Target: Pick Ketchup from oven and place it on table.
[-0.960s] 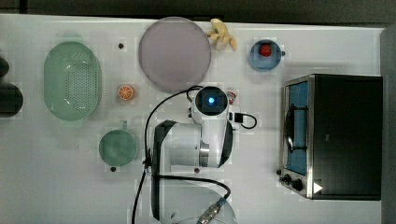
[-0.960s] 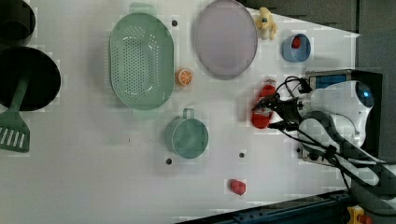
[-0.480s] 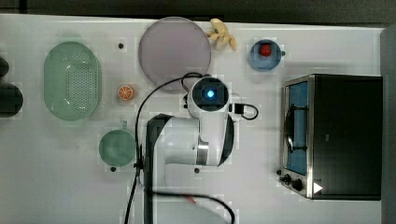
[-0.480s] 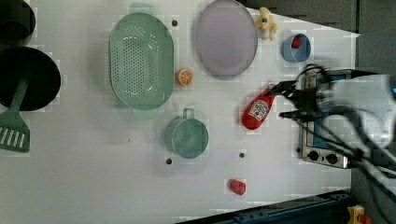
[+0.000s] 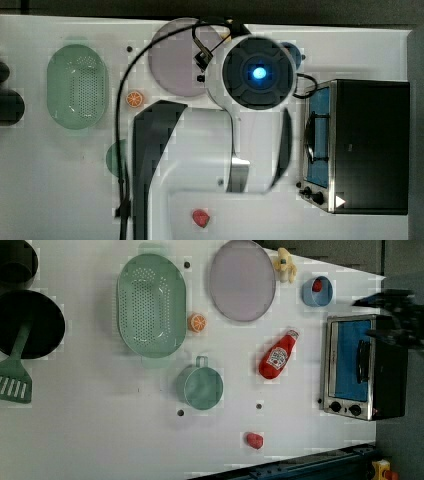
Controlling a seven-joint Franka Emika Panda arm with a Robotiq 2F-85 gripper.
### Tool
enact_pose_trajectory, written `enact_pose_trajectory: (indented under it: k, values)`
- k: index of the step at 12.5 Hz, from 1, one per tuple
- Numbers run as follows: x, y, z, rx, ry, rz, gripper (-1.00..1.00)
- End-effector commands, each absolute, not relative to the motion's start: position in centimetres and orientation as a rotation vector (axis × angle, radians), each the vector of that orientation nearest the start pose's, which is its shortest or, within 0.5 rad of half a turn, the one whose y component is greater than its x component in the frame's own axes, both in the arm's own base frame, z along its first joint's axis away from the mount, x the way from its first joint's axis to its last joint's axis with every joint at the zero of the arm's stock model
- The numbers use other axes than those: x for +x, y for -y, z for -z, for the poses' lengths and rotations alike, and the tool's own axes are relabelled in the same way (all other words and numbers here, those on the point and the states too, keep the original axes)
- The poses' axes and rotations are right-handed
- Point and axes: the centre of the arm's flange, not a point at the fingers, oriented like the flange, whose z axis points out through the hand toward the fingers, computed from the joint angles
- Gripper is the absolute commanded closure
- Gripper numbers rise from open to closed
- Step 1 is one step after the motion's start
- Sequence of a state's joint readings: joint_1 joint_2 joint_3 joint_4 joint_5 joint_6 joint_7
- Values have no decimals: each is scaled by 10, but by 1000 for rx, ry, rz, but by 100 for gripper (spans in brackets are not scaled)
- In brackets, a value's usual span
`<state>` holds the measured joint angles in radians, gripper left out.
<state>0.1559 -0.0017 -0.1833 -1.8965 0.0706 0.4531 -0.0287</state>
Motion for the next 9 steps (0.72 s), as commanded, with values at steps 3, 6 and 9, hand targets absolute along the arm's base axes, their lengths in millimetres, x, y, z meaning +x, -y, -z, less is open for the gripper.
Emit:
enact_pose_trajectory:
  k: [3, 6, 9]
  values:
    - [566, 12, -588, -2802, -1218, 56, -100]
    - [558, 16, -621, -2829, -1224, 34, -100]
    - [548, 17, -633, -2891, -1239, -27, -100]
